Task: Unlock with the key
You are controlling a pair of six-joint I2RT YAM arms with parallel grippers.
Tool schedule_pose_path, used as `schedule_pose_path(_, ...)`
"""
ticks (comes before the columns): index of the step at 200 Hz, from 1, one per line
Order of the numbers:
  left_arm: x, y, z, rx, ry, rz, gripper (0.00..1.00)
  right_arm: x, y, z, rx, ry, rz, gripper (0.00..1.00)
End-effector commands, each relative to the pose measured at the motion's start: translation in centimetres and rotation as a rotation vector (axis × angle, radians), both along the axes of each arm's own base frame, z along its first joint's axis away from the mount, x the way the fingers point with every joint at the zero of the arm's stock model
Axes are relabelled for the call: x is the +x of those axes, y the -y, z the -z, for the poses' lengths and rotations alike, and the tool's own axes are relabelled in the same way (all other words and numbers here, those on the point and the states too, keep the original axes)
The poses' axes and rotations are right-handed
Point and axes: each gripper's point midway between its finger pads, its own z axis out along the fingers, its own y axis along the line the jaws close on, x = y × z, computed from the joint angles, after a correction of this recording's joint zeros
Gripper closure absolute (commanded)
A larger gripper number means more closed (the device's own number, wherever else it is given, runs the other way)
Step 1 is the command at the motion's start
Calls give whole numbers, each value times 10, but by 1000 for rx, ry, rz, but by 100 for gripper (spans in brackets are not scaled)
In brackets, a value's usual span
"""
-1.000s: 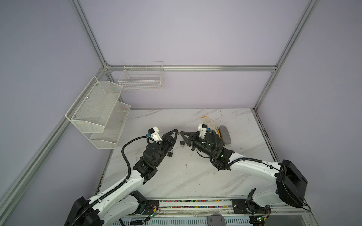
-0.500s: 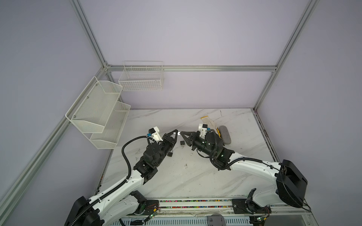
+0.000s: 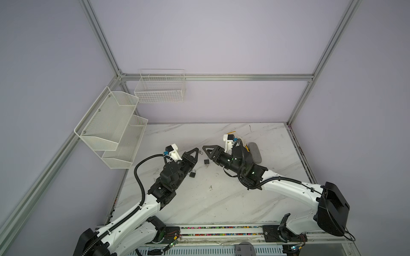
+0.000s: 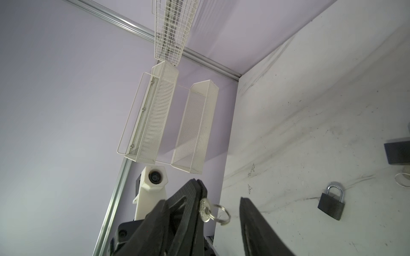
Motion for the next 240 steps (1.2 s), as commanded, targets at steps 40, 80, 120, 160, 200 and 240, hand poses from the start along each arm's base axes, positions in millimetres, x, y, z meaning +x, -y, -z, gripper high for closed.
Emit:
schedule_pose_path(40, -6, 8, -2, 106, 9, 120, 100, -17, 15, -22, -259, 351, -152, 41)
schedule_pose_path(80, -7, 26, -15, 109, 34, 221, 100, -37, 20, -12, -265, 423, -346, 42)
schedule_pose_path(120, -8, 39, -28, 127, 77, 296, 100, -26, 38, 3, -237, 364, -399, 44)
schedule_pose_path(160, -9, 45, -31, 136, 77, 329, 100, -24, 34, 16, -210, 310, -455, 51)
schedule_pose_path(200, -10, 49, -34, 132, 83, 352, 100, -19, 30, 27, -152, 249, -495, 56)
schedule_pose_path(240, -9, 50, -36, 139, 99, 354, 100, -17, 27, 33, -109, 190, -514, 60)
